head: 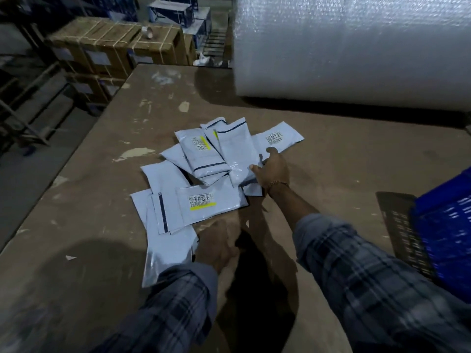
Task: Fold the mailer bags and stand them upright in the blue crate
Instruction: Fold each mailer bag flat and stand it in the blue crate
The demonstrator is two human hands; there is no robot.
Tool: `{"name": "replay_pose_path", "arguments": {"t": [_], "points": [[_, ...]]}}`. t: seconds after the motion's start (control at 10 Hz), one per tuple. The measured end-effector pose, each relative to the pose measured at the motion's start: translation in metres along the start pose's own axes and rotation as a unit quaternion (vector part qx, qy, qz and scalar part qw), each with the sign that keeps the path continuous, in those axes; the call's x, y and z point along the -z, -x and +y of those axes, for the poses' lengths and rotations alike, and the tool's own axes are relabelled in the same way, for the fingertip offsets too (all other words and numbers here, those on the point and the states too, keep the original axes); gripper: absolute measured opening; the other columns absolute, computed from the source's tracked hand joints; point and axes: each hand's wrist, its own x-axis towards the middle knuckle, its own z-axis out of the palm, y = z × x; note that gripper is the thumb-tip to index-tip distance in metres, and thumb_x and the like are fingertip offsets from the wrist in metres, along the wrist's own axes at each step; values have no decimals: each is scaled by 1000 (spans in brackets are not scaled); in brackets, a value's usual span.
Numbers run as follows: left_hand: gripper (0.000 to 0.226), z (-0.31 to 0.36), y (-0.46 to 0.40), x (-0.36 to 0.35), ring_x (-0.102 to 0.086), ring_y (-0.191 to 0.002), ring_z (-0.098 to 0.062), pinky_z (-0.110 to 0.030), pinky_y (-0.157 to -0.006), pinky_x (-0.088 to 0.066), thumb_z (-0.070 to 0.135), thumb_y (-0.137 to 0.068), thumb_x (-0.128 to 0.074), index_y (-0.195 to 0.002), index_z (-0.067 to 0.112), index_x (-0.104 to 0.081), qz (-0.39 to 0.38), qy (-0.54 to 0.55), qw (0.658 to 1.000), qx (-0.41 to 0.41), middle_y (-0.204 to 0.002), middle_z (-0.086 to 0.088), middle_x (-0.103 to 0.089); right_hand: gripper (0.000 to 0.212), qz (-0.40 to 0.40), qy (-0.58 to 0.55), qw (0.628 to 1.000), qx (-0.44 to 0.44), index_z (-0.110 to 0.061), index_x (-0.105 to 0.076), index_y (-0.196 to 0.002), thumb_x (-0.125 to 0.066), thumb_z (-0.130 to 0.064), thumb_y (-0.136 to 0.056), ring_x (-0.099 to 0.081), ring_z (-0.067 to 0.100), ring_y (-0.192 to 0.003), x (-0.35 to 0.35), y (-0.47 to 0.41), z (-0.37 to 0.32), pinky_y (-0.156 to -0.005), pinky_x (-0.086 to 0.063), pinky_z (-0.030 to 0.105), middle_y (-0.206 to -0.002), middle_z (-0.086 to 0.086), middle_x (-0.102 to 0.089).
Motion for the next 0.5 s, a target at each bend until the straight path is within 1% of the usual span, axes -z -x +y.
{"name": "replay_pose_path", "arguments": {"t": [0.1,0.2,0.3,0.4,0.5], "points": [[59,-1,9,0,-66,-85,-26,-35,-71,-47,67,-69,-81,-103,22,-62,19,37,999,-15,-93,0,-65,63,-39,-37,998,-22,0,-59,-137,-85,-20,-82,-67,28,-110,6,1,-6,-81,-44,22,-124,17,-70],[27,14,39,16,-64,-91,-33,-37,-77,-40,25,-84,-77,-100,10,-62,77,122,987,-69,-97,-11,-65,22,-11,-47,998,48,2,-75,-105,-77,-8,-85,-62,20,-84,26,27,-8,-67,-40,21,-100,16,-75],[23,10,47,9,-58,-95,-31,-42,-82,-44,13,-85,-79,-100,9,-62,91,153,979,-95,-103,-11,-60,14,123,4,986,111,-12,-70,-99,-70,-12,-86,-54,18,-82,51,76,14,-64,-39,31,-98,2,-60],[29,9,59,1,-54,-94,-23,-44,-83,-46,36,-84,-79,-96,17,-61,100,232,961,-109,-105,-2,-56,24,181,74,973,121,-16,-66,-99,-65,-1,-79,-56,28,-88,68,132,60,-65,-46,39,-101,3,-52],[24,7,69,-6,-57,-89,-22,-47,-78,-52,51,-90,-69,-94,30,-57,112,223,965,-86,-106,3,-53,36,170,97,975,108,-18,-68,-98,-72,5,-70,-58,28,-94,92,187,111,-73,-48,40,-100,-1,-55]]}}
